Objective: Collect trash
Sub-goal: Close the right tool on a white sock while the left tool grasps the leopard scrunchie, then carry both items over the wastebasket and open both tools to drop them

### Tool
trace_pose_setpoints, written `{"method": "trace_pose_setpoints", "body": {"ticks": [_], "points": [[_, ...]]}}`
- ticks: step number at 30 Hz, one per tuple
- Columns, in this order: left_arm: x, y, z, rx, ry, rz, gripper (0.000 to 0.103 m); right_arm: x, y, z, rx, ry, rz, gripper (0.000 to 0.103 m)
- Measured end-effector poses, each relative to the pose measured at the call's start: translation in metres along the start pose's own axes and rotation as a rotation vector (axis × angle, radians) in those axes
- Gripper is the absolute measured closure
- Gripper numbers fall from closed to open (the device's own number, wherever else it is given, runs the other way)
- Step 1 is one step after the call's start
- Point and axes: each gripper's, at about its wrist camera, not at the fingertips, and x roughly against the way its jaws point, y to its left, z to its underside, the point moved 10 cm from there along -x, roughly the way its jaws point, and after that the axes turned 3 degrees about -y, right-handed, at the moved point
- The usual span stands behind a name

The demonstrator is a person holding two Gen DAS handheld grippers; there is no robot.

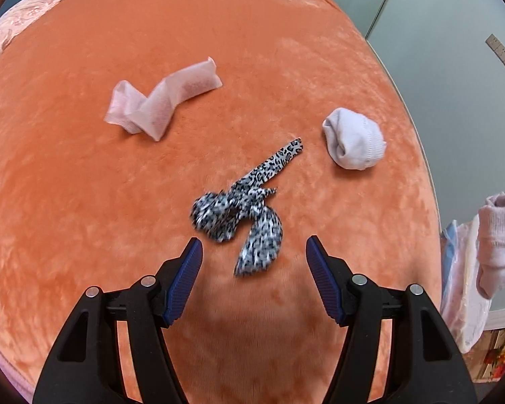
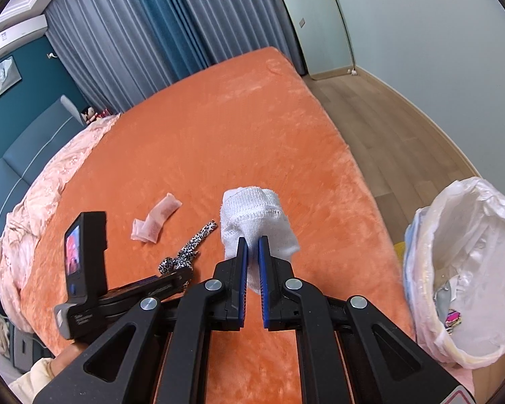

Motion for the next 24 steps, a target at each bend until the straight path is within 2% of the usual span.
{"method": "trace_pose_setpoints", "body": {"ticks": [2, 6, 7, 9, 15, 24], "points": [[-0.007, 0.0, -0.004, 0.001, 0.01, -0.001, 0.053, -0.007, 0.001, 0.001, -0.002, 0.012, 0.0, 0.097], [-0.015, -0.003, -0.005, -0.02, 0.033, 0.005, 0.088, -0.016, -0.001, 0.003, -0.006, 0.027, 0.001, 0.097], [-0.014, -0.004, -0.005, -0.028, 0.033, 0.004, 0.09, -0.017, -0.001, 0.003, -0.008, 0.027, 0.0, 0.097], [-0.01, -0.009, -0.006, -0.047, 0.015, 0.002, 0.094, -0.016, -0.002, 0.003, -0.011, 0.025, -0.001, 0.097], [0.029, -0.041, -0.011, -0.107, -0.065, 0.04, 0.096, 0.002, -0.007, -0.006, -0.021, -0.015, -0.005, 0.097], [0.106, -0.133, -0.016, -0.245, -0.197, 0.146, 0.096, 0.062, -0.033, -0.032, -0.05, -0.137, 0.017, 0.097]]}}
